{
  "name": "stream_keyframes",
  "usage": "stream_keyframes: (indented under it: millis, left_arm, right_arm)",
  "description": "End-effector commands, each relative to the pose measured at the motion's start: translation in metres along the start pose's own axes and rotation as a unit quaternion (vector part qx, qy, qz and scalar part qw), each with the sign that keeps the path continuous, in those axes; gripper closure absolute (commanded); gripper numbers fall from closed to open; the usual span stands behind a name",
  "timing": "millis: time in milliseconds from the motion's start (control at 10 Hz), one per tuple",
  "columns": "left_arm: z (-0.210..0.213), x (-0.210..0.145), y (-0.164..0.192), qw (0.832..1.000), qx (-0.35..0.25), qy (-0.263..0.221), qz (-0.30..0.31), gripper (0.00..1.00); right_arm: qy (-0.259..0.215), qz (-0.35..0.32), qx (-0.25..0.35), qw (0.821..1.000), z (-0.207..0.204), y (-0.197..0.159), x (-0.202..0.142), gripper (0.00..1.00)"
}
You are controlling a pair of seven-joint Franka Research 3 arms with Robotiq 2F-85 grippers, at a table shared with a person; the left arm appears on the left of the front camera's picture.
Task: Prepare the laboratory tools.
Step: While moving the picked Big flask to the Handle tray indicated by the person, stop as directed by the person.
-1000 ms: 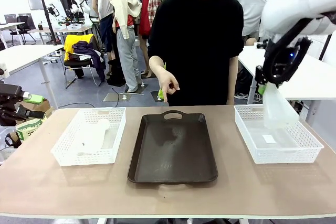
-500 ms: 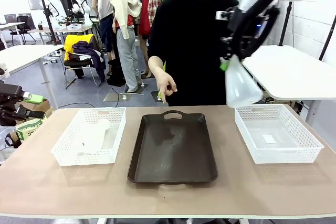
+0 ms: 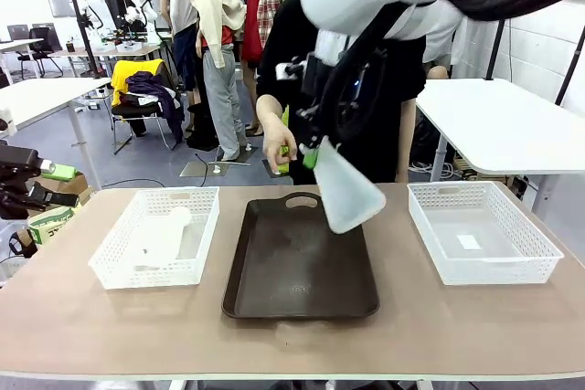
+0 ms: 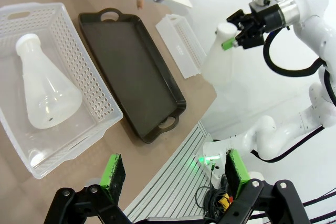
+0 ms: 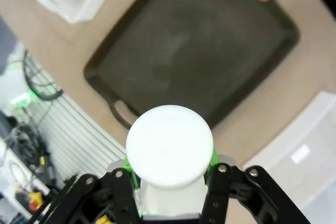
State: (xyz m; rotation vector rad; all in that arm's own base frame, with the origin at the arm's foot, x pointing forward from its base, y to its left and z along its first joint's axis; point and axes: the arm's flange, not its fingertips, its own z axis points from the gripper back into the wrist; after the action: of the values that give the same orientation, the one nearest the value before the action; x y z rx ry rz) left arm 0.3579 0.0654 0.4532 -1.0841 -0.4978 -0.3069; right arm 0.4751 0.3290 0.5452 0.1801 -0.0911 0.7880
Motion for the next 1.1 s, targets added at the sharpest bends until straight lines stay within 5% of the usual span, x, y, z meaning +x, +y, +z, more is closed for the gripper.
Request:
stream_keyframes:
  millis: [0, 400, 1000]
  left_arm:
    - [0.000, 0.001, 0.001, 1.000, -0.009, -0.010, -0.009, 0.00]
    - [0.000, 0.001, 0.001, 1.000, -0.009, -0.010, -0.009, 0.00]
    - [0.000, 0.001, 0.001, 1.000, -0.009, -0.010, -0.009, 0.00]
  right_arm:
    - [0.034, 0.036, 0.007, 0.999, -0.027, 0.000, 0.008, 1.00]
    - [0.032, 0.067, 0.060, 0.995, -0.094, 0.003, 0.018, 1.00]
    - [0.046, 0.054, 0.052, 0.996, -0.104, 0.000, 0.023, 1.00]
